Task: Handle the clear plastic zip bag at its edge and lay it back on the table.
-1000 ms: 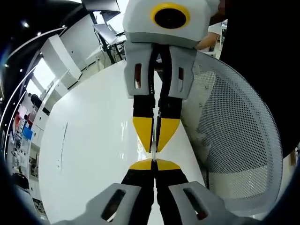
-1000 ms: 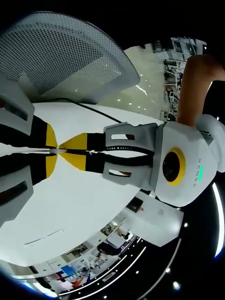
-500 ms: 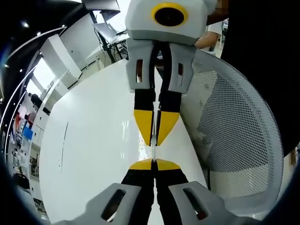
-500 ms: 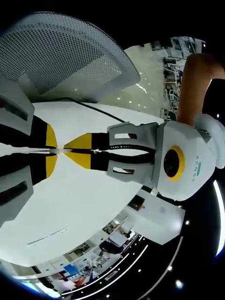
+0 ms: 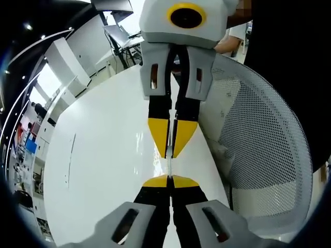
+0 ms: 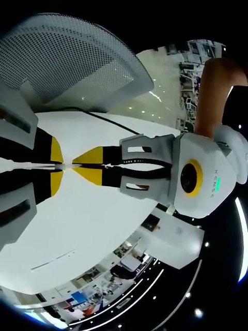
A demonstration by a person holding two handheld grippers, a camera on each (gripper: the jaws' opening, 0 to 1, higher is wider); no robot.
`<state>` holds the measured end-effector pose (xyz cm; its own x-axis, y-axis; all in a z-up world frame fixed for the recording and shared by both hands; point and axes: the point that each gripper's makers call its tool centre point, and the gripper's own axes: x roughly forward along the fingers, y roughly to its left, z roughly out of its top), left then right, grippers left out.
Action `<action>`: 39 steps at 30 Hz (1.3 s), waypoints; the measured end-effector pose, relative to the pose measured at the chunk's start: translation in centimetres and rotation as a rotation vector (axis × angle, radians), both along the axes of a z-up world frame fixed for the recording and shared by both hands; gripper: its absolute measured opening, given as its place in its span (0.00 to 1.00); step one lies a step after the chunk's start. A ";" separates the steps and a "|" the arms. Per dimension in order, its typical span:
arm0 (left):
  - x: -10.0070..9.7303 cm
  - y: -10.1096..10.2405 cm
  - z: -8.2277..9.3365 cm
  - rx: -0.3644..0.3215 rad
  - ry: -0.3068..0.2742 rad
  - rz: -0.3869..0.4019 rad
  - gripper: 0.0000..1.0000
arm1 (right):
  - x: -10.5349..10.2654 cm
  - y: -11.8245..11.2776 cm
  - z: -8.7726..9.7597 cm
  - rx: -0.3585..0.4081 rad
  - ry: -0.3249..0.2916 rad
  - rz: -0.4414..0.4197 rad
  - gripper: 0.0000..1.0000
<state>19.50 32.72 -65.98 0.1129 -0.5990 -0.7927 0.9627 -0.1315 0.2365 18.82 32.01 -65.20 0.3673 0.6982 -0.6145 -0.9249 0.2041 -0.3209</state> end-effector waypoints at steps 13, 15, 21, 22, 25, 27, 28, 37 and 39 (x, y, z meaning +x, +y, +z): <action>0.1 0.0 0.1 0.000 -0.002 0.003 0.00 | 0.1 -0.1 0.2 0.010 0.002 -0.008 0.00; 0.1 0.1 0.1 0.001 -0.001 0.003 0.00 | 0.1 -0.1 0.2 0.010 0.003 -0.007 0.00; 0.4 0.1 0.2 0.004 -0.004 0.009 0.00 | 0.3 -0.1 0.3 0.009 0.002 -0.006 0.00; 0.5 0.1 0.2 0.006 -0.007 0.011 0.00 | 0.4 -0.2 0.3 0.007 0.001 -0.006 0.00; 0.5 0.2 0.3 0.006 -0.009 0.014 0.00 | 0.5 -0.3 0.4 0.010 0.001 -0.009 0.00; 0.5 0.2 0.3 0.006 -0.009 0.014 0.00 | 0.5 -0.3 0.4 0.011 0.001 -0.009 0.00; 0.5 0.2 0.3 0.005 -0.008 0.015 0.00 | 0.5 -0.3 0.4 0.011 0.001 -0.008 0.00; 0.5 0.3 0.2 0.008 -0.002 0.015 0.00 | 0.3 -0.3 0.3 0.010 0.006 -0.009 0.00; 0.5 0.3 0.2 0.007 -0.003 0.015 0.00 | 0.3 -0.3 0.3 0.011 0.006 -0.010 0.00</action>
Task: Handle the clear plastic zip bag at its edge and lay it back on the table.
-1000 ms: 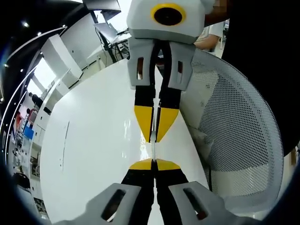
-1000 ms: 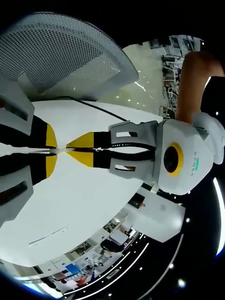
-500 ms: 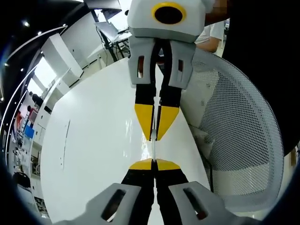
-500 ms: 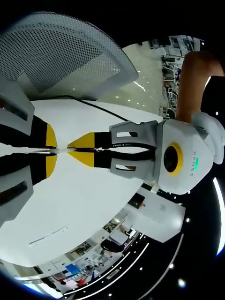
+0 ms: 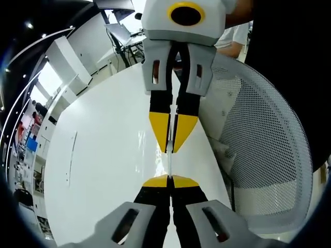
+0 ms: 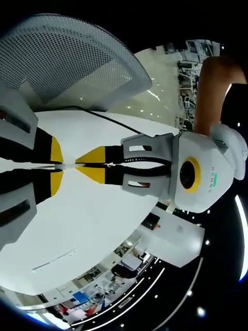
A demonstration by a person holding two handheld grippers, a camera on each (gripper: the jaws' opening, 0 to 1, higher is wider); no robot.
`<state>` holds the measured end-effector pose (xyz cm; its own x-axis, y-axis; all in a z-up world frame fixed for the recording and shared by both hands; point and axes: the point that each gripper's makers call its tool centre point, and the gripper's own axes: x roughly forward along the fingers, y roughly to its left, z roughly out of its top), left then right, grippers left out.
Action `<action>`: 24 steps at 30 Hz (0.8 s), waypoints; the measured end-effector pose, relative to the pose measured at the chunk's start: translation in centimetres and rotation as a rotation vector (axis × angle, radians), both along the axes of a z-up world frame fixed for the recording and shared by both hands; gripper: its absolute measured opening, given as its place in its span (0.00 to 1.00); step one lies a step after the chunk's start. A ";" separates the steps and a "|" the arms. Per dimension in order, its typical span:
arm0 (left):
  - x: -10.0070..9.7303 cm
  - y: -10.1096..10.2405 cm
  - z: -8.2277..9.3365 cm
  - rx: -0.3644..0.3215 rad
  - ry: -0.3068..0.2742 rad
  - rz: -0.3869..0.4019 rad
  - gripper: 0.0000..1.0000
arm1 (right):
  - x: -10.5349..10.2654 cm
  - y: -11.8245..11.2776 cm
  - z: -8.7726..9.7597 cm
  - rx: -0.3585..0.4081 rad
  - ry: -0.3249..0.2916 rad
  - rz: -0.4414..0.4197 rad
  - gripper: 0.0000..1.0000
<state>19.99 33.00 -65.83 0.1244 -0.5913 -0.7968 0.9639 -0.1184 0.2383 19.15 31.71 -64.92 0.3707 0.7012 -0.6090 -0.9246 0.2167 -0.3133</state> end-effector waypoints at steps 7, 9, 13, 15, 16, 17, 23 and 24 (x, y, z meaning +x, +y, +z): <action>0.0 0.1 0.0 -0.003 -0.002 0.009 0.00 | 0.0 -0.1 0.0 -0.001 -0.002 -0.001 0.00; 0.0 0.1 0.0 -0.004 0.000 0.009 0.00 | 0.0 -0.2 0.0 -0.001 -0.002 -0.002 0.00; 0.0 0.0 -0.1 -0.005 0.000 0.007 0.00 | -0.1 -0.2 0.1 -0.001 -0.002 -0.004 0.00; 0.0 0.0 -0.1 -0.006 -0.001 0.005 0.00 | -0.1 -0.3 0.1 -0.001 -0.003 -0.006 0.00; 0.0 0.0 0.0 -0.006 -0.001 0.005 0.00 | -0.1 -0.3 0.1 -0.001 -0.003 -0.008 0.00; 0.0 0.0 0.0 -0.007 -0.002 0.004 0.00 | -0.1 -0.4 0.1 0.001 -0.003 -0.009 0.00; 0.0 0.1 -0.1 -0.004 0.000 0.002 0.00 | -0.2 -0.4 0.2 0.004 -0.002 -0.013 0.00; 0.0 0.1 -0.1 -0.003 0.000 0.001 0.00 | -0.2 -0.4 0.2 0.006 -0.002 -0.014 0.00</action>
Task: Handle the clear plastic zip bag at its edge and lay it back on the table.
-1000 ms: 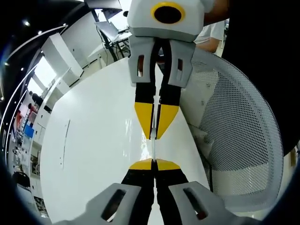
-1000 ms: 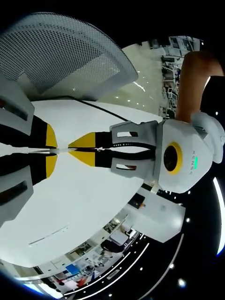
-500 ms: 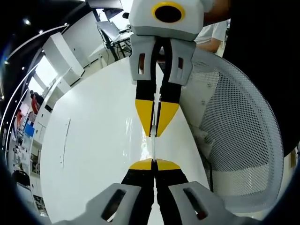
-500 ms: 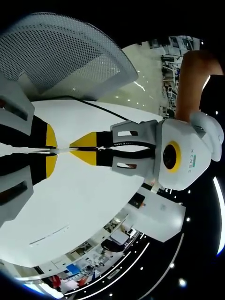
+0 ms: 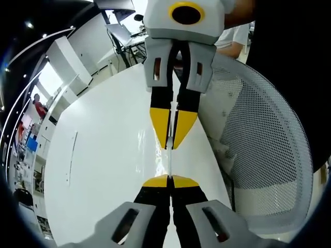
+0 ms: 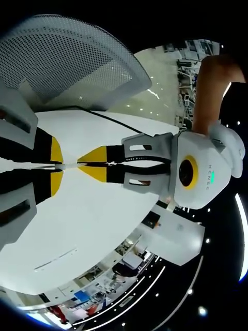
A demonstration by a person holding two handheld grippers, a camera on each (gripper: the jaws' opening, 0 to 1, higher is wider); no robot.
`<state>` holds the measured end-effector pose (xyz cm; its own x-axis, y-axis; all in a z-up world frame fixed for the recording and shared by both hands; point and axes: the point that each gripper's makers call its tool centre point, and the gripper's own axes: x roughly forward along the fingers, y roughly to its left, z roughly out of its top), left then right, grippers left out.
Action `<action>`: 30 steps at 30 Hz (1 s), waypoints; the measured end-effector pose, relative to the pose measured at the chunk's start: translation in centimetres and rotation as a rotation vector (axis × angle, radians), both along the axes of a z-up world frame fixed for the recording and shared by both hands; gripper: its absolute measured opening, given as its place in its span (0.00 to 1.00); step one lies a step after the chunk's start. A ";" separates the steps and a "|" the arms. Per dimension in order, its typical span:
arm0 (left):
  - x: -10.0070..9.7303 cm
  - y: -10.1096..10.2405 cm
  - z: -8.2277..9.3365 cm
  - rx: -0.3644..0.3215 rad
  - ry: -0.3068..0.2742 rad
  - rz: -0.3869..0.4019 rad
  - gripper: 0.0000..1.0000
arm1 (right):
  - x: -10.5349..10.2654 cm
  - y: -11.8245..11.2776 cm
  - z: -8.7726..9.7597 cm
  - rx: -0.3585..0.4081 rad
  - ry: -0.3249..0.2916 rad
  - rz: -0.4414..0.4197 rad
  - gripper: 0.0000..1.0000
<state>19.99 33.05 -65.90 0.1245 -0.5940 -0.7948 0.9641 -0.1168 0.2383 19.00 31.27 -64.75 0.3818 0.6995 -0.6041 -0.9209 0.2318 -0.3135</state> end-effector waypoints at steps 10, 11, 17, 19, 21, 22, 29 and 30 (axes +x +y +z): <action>0.1 -0.2 0.2 -0.001 -0.007 -0.008 0.00 | 0.2 -0.2 0.2 0.008 -0.003 -0.011 0.00; 0.1 -0.2 0.1 0.001 -0.006 -0.007 0.00 | 0.2 -0.2 0.2 0.008 -0.003 -0.011 0.00; 0.2 0.0 0.0 0.004 -0.003 -0.002 0.00 | 0.2 -0.3 0.1 0.009 -0.001 -0.012 0.00; 0.2 0.0 0.1 0.004 -0.003 -0.001 0.00 | 0.2 -0.4 0.1 0.011 -0.001 -0.014 0.00; 0.2 0.0 0.1 0.004 -0.003 -0.002 0.00 | 0.2 -0.4 0.1 0.011 -0.001 -0.014 0.00; 0.2 -0.1 0.1 0.004 -0.004 -0.002 0.00 | 0.2 -0.4 0.1 0.011 -0.002 -0.015 0.00; 0.1 -0.3 0.3 0.002 -0.008 -0.002 0.00 | 0.2 -0.5 0.2 0.019 -0.003 -0.023 0.00; 0.1 -0.3 0.3 0.001 -0.008 -0.001 0.00 | 0.2 -0.5 0.2 0.019 -0.003 -0.023 0.00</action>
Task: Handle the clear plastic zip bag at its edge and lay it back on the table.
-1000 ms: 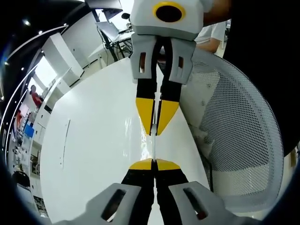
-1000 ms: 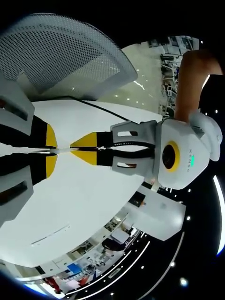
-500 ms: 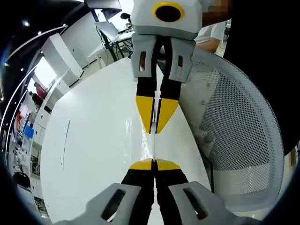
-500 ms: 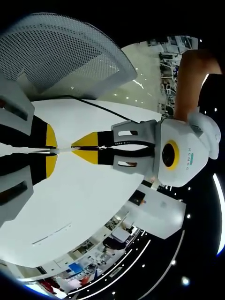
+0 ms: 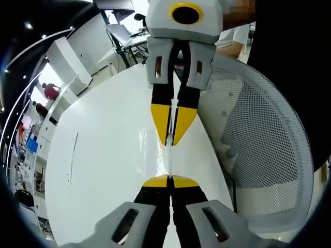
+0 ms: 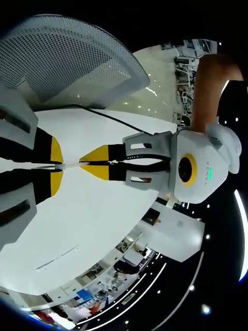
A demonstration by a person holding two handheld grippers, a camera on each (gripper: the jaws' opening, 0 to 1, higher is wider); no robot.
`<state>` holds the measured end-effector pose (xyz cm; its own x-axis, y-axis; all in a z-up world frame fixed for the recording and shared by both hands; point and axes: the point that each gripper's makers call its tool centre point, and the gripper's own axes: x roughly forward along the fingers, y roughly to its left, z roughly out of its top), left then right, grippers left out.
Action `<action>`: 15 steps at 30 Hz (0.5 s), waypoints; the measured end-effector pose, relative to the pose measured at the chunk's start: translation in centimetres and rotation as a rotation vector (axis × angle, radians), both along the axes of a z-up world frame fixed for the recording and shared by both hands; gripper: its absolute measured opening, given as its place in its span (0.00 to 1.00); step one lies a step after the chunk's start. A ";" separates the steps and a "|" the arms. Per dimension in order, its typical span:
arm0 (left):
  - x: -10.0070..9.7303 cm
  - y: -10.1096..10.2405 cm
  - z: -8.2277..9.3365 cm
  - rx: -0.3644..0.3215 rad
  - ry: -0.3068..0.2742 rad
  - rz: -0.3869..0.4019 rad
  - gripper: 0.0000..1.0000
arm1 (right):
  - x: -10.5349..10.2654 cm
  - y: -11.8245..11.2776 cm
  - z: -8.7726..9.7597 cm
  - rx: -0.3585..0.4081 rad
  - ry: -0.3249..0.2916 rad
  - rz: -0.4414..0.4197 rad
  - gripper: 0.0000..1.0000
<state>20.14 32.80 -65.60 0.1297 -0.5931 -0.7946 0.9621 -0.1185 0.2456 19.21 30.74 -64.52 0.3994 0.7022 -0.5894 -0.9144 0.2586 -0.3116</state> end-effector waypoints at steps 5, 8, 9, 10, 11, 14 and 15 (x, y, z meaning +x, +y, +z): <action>0.1 0.0 0.0 -0.003 -0.001 0.004 0.00 | 0.1 0.0 0.1 0.003 -0.002 -0.001 0.00; 0.2 0.1 0.0 -0.002 -0.002 0.005 0.00 | 0.1 -0.2 0.1 0.004 -0.001 -0.006 0.00; 0.2 0.1 0.0 -0.002 -0.002 0.004 0.00 | 0.1 -0.2 0.1 0.006 -0.001 -0.007 0.00; 0.3 0.1 0.0 -0.003 -0.003 0.004 0.00 | 0.1 -0.3 0.1 0.007 -0.001 -0.009 0.00; 0.3 0.1 0.0 -0.002 -0.004 0.003 0.00 | 0.1 -0.3 0.1 0.007 -0.001 -0.010 0.00; 0.4 0.3 0.0 -0.001 -0.006 0.006 0.00 | 0.1 -0.5 0.1 0.009 0.000 -0.015 0.00; 0.4 0.3 0.0 -0.002 -0.007 0.008 0.00 | 0.1 -0.5 0.1 0.011 0.001 -0.016 0.00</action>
